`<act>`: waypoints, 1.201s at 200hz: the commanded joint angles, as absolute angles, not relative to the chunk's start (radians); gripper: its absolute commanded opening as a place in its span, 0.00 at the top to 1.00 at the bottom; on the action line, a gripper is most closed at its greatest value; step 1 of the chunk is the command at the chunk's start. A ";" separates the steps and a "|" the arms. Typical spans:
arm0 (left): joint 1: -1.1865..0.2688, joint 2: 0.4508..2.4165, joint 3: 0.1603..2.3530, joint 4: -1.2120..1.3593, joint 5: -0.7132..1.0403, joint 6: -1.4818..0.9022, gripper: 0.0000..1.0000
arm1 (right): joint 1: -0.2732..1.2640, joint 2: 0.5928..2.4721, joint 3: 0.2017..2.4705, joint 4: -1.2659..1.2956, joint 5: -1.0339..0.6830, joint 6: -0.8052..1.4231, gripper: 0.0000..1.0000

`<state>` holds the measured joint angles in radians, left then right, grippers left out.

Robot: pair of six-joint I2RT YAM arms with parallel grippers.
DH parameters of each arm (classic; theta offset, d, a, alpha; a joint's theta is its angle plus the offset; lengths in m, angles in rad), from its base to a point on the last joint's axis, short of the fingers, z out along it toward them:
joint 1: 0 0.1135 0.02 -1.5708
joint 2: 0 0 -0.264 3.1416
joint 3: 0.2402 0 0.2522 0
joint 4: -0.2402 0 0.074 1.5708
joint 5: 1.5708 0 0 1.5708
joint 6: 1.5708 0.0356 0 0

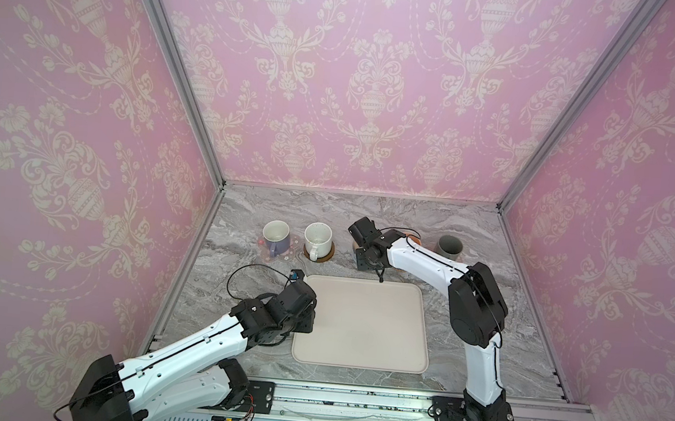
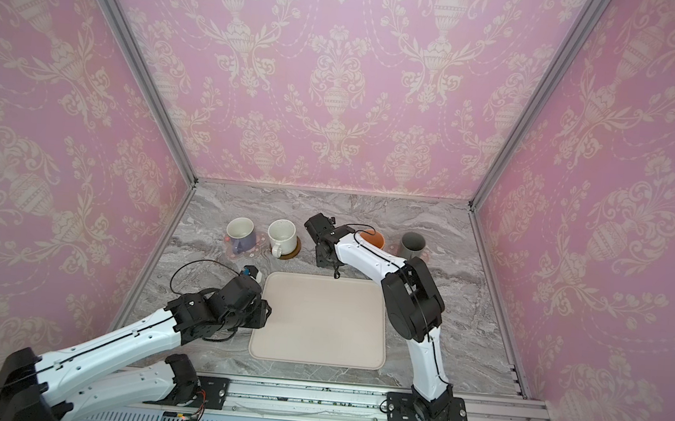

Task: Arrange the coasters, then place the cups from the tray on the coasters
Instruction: 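Lower the cream mug onto the blue knitted coaster with the right gripper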

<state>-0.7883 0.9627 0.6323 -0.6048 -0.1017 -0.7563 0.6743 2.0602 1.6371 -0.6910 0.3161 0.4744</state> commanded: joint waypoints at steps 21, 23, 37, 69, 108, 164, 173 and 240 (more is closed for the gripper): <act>-0.773 0.984 0.625 -0.588 -0.069 -0.724 0.52 | 0.660 2.058 1.681 -0.658 0.371 0.496 1.00; -0.773 0.985 0.626 -0.587 -0.068 -0.724 0.52 | 0.659 2.058 1.681 -0.658 0.369 0.497 1.00; -0.772 0.993 0.627 -0.583 -0.064 -0.721 0.52 | 0.660 2.066 1.685 -0.668 0.365 0.495 1.00; -0.769 1.000 0.635 -0.581 -0.059 -0.718 0.52 | 0.658 2.074 1.686 -0.672 0.350 0.497 1.00; -0.764 0.993 0.635 -0.586 -0.057 -0.715 0.52 | 0.658 2.095 1.696 -0.676 0.318 0.507 1.00; -0.759 0.978 0.629 -0.588 -0.055 -0.715 0.52 | 0.667 2.085 1.682 -0.684 0.292 0.518 1.00; -0.758 0.974 0.627 -0.588 -0.054 -0.716 0.52 | 0.671 2.080 1.677 -0.686 0.287 0.520 1.00; -0.758 0.939 0.607 -0.586 -0.048 -0.734 0.52 | 0.707 2.074 1.659 -0.686 0.262 0.532 1.00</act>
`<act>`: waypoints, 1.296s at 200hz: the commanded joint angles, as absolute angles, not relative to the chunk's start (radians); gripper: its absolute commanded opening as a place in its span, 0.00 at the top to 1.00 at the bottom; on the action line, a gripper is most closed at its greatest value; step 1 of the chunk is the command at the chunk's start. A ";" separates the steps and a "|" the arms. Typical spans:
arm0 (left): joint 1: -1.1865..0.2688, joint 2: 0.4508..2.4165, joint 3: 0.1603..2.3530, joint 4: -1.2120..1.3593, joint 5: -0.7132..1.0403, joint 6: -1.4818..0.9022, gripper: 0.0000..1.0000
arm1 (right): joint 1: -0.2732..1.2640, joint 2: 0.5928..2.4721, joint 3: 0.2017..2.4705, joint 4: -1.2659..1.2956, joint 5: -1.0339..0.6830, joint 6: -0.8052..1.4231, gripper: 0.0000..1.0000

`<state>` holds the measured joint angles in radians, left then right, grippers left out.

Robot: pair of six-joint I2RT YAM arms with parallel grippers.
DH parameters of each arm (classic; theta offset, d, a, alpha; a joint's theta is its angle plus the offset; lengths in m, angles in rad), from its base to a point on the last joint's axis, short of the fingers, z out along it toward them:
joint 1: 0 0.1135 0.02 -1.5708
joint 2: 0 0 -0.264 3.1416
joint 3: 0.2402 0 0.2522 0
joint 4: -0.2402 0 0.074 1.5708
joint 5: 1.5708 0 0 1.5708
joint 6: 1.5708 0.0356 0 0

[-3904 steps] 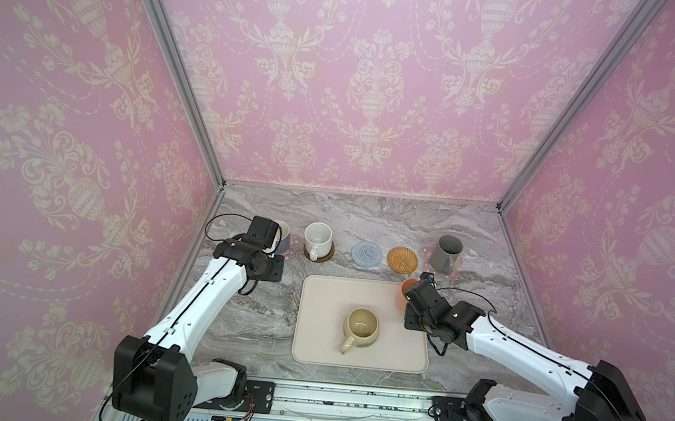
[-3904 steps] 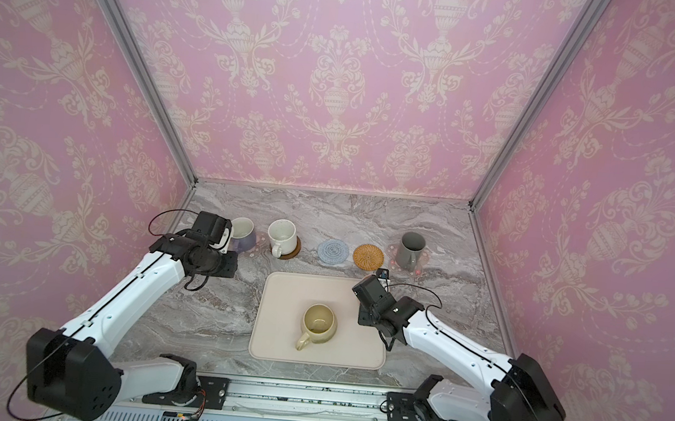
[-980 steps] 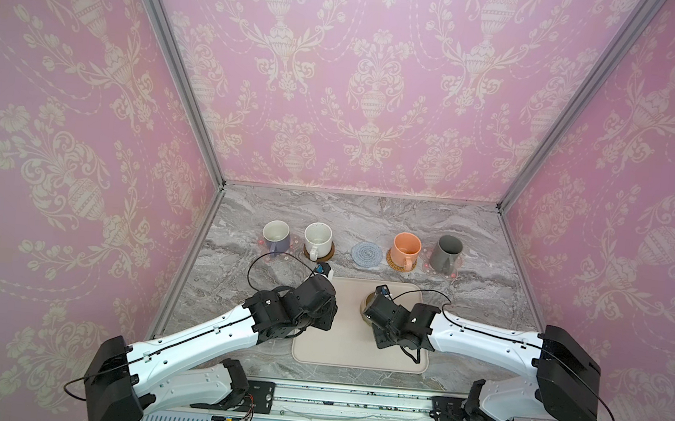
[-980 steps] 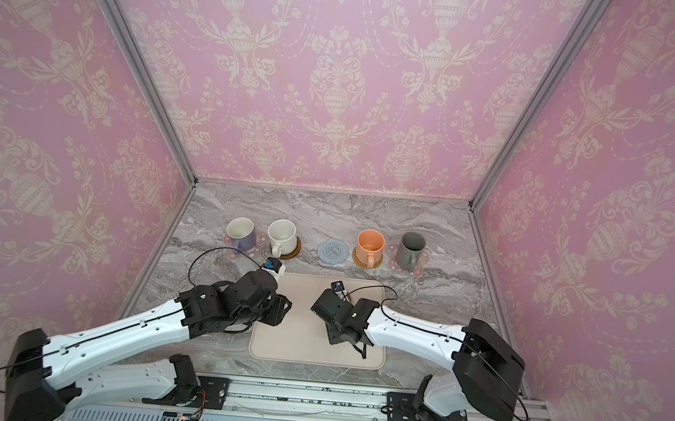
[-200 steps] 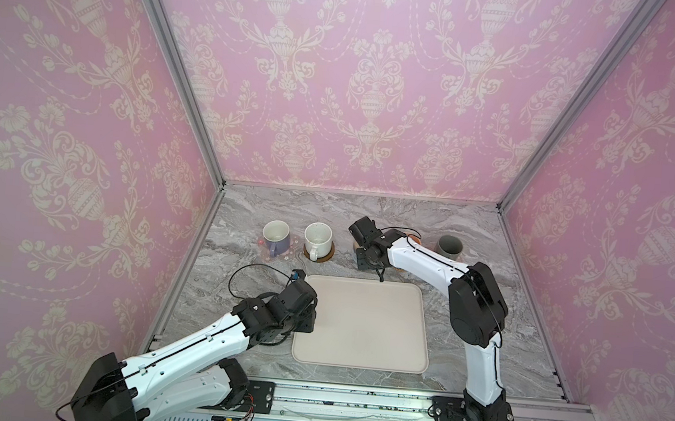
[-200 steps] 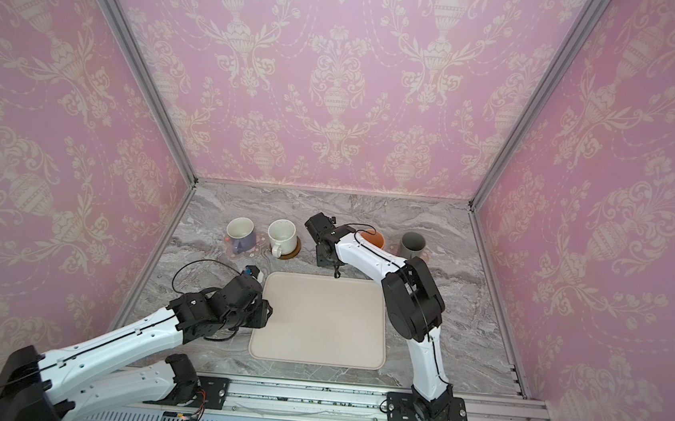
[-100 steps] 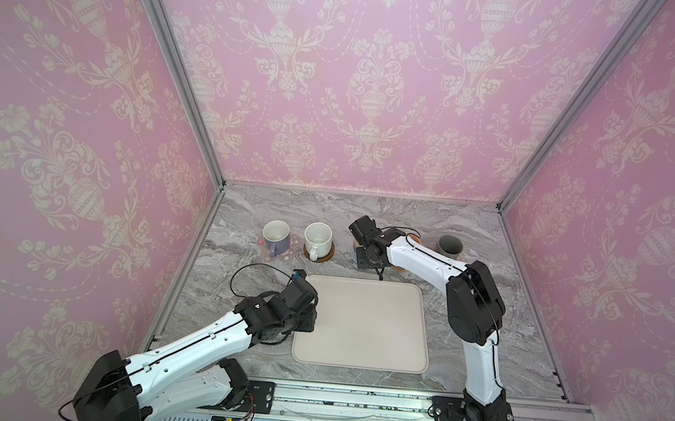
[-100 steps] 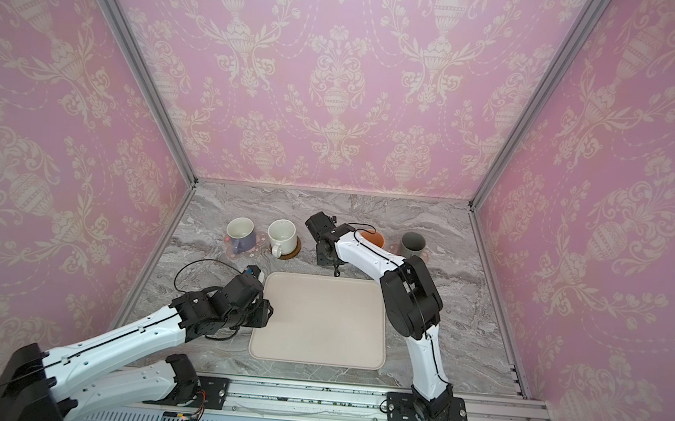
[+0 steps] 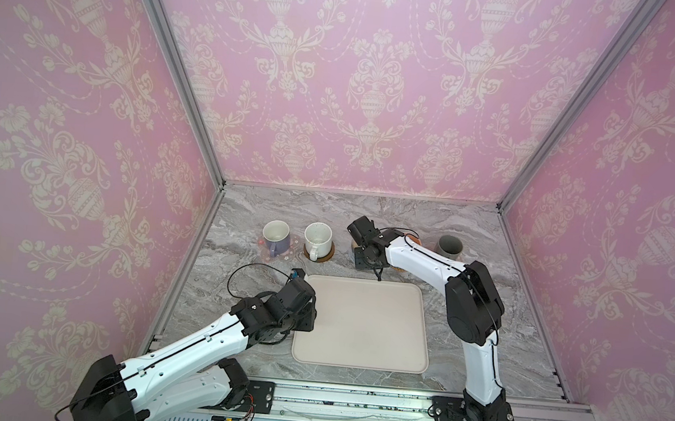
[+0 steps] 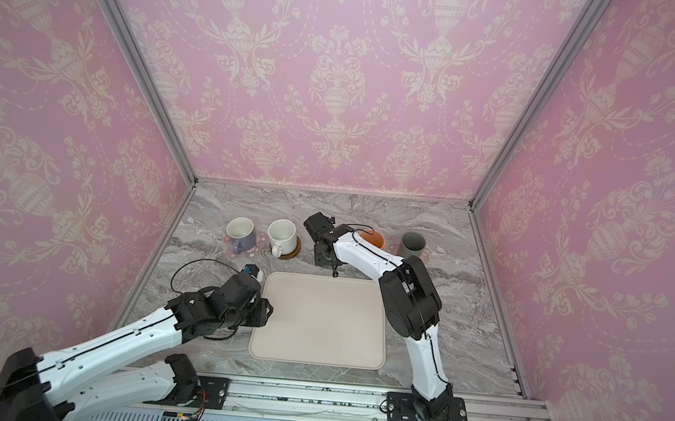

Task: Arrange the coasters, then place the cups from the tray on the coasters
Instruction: 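Lower the cream mug onto the blue knitted coaster with the right gripper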

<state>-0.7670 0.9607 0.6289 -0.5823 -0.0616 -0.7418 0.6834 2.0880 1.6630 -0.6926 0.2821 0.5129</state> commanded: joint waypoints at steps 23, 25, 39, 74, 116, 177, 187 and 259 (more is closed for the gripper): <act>-0.758 0.922 0.602 -0.593 -0.046 -0.738 0.52 | 0.709 2.073 1.660 -0.688 0.269 0.537 1.00; -0.758 0.921 0.603 -0.593 -0.045 -0.738 0.52 | 0.708 2.073 1.660 -0.689 0.269 0.537 1.00; -0.758 0.914 0.604 -0.604 -0.050 -0.739 0.52 | 0.709 2.075 1.661 -0.695 0.273 0.540 1.00; -0.758 0.903 0.605 -0.614 -0.053 -0.743 0.52 | 0.709 2.061 1.649 -0.687 0.301 0.546 1.00; -0.758 0.896 0.605 -0.617 -0.053 -0.750 0.52 | 0.705 2.071 1.667 -0.710 0.335 0.531 1.00; -0.758 0.896 0.601 -0.615 -0.050 -0.756 0.52 | 0.695 2.057 1.663 -0.718 0.347 0.533 1.00; -0.758 0.900 0.600 -0.612 -0.048 -0.758 0.52 | 0.695 2.058 1.663 -0.717 0.337 0.537 1.00; -0.758 0.904 0.602 -0.620 -0.045 -0.756 0.53 | 0.696 2.029 1.661 -0.705 0.302 0.548 0.69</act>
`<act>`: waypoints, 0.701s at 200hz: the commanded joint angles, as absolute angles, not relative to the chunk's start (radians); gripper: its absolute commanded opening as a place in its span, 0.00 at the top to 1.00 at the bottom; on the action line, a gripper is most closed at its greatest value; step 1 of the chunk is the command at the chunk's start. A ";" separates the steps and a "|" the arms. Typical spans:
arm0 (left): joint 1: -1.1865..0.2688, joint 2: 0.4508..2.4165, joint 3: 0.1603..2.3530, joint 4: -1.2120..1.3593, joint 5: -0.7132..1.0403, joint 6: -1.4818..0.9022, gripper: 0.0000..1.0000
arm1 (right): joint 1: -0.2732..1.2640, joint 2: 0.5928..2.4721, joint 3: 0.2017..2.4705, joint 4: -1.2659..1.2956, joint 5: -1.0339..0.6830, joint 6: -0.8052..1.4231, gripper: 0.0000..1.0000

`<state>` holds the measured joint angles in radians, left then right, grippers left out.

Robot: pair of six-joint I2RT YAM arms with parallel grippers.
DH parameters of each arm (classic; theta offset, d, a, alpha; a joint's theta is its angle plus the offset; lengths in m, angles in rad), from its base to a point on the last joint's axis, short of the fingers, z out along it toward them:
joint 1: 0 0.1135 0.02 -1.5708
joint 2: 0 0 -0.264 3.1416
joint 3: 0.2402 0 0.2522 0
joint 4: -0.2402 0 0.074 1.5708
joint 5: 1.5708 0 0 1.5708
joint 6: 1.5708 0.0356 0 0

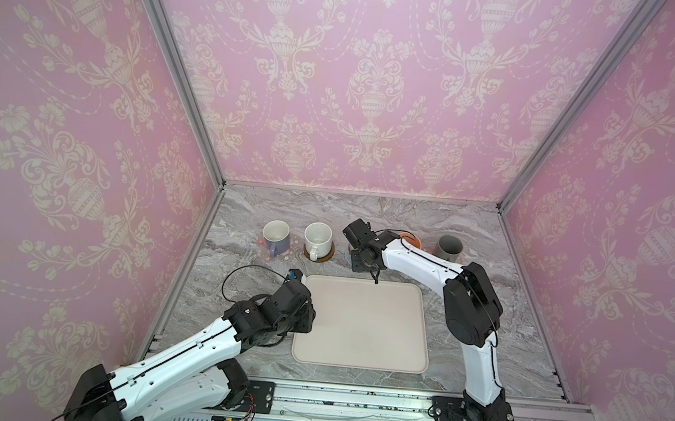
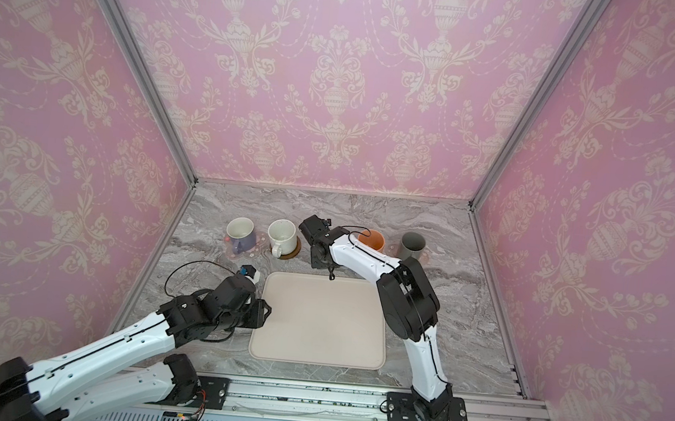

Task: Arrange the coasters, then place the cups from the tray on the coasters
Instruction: 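Lower the cream mug onto the blue knitted coaster with the right gripper, then open the right gripper and raise it off the cream mug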

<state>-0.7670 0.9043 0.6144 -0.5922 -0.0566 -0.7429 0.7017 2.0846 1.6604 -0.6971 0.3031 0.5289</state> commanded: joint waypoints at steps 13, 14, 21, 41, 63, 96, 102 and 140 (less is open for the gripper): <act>-0.758 0.908 0.604 -0.622 -0.049 -0.751 0.52 | 0.698 2.014 1.661 -0.698 0.292 0.536 0.64; -0.758 0.907 0.604 -0.622 -0.050 -0.751 0.52 | 0.698 2.012 1.661 -0.697 0.292 0.534 0.64; -0.758 0.911 0.604 -0.625 -0.052 -0.748 0.52 | 0.701 2.005 1.664 -0.698 0.294 0.524 0.64; -0.758 0.923 0.620 -0.635 -0.062 -0.733 0.53 | 0.707 1.979 1.675 -0.715 0.309 0.497 0.63; -0.758 0.934 0.651 -0.661 -0.078 -0.715 0.53 | 0.707 1.925 1.645 -0.711 0.315 0.492 0.62; -0.757 0.935 0.689 -0.691 -0.110 -0.680 0.53 | 0.707 1.801 1.539 -0.669 0.330 0.479 0.58; -0.757 0.940 0.699 -0.698 -0.117 -0.670 0.53 | 0.707 1.772 1.515 -0.662 0.336 0.474 0.57; -0.742 0.980 0.768 -0.738 -0.173 -0.602 0.52 | 0.694 1.589 1.355 -0.640 0.393 0.442 0.52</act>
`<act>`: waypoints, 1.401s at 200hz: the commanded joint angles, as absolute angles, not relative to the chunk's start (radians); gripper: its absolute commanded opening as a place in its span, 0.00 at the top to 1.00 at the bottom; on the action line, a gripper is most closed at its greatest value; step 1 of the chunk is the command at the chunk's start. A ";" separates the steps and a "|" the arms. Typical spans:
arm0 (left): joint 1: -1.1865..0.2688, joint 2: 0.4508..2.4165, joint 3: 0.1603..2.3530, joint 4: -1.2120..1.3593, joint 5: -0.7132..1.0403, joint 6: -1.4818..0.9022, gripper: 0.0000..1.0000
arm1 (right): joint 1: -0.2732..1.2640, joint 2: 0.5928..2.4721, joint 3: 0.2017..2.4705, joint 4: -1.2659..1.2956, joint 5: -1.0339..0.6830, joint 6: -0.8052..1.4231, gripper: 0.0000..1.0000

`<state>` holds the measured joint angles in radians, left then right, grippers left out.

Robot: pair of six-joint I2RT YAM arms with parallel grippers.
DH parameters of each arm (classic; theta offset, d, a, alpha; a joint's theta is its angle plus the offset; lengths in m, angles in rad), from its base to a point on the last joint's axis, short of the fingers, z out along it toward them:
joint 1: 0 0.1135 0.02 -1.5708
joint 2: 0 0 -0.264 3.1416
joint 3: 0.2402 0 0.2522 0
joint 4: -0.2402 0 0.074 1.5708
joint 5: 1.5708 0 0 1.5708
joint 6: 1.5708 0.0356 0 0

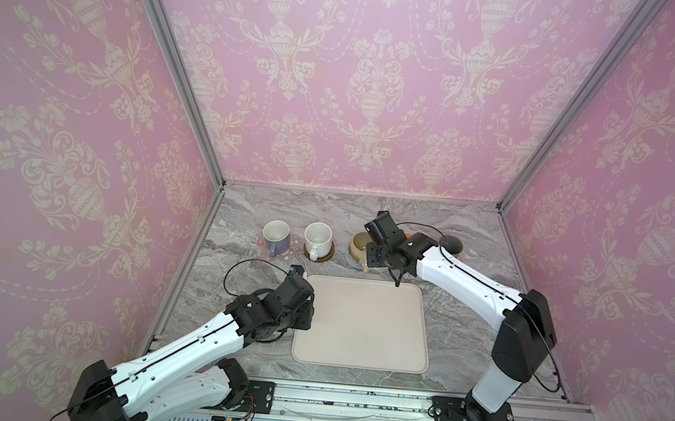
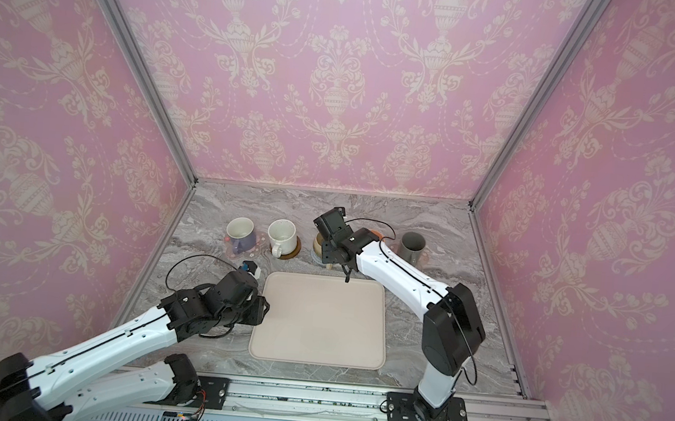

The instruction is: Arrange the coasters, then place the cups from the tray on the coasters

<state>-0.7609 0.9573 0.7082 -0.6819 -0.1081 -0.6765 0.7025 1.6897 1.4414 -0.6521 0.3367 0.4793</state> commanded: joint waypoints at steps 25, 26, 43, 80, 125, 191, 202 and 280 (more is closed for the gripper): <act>-0.711 0.994 0.793 -0.728 -0.187 -0.558 0.51 | 0.662 1.448 1.238 -0.622 0.417 0.425 0.49; -0.710 0.995 0.794 -0.728 -0.188 -0.557 0.51 | 0.660 1.443 1.231 -0.622 0.418 0.424 0.48; -0.674 1.007 0.810 -0.724 -0.181 -0.534 0.51 | 0.622 1.351 1.143 -0.620 0.435 0.419 0.46; -0.613 1.039 0.846 -0.724 -0.212 -0.480 0.50 | 0.523 1.160 1.009 -0.618 0.451 0.372 0.37; -0.489 1.028 0.861 -0.726 -0.261 -0.407 0.49 | 0.301 0.981 0.859 -0.512 0.379 0.243 0.28; -0.356 0.933 0.774 -0.594 -0.354 -0.294 0.44 | 0.086 1.020 0.745 -0.339 0.097 0.190 0.27; -0.336 0.933 0.764 -0.575 -0.392 -0.284 0.37 | 0.072 1.038 0.726 -0.281 0.067 0.167 0.27; -0.200 0.949 0.653 -0.402 -0.624 -0.323 0.01 | -0.015 1.116 0.552 0.162 -0.031 0.161 0.09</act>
<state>-0.2245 0.9554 0.7059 -0.4988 -0.5190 -0.3161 -0.0006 1.0954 0.5922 -0.0254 0.0017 0.1745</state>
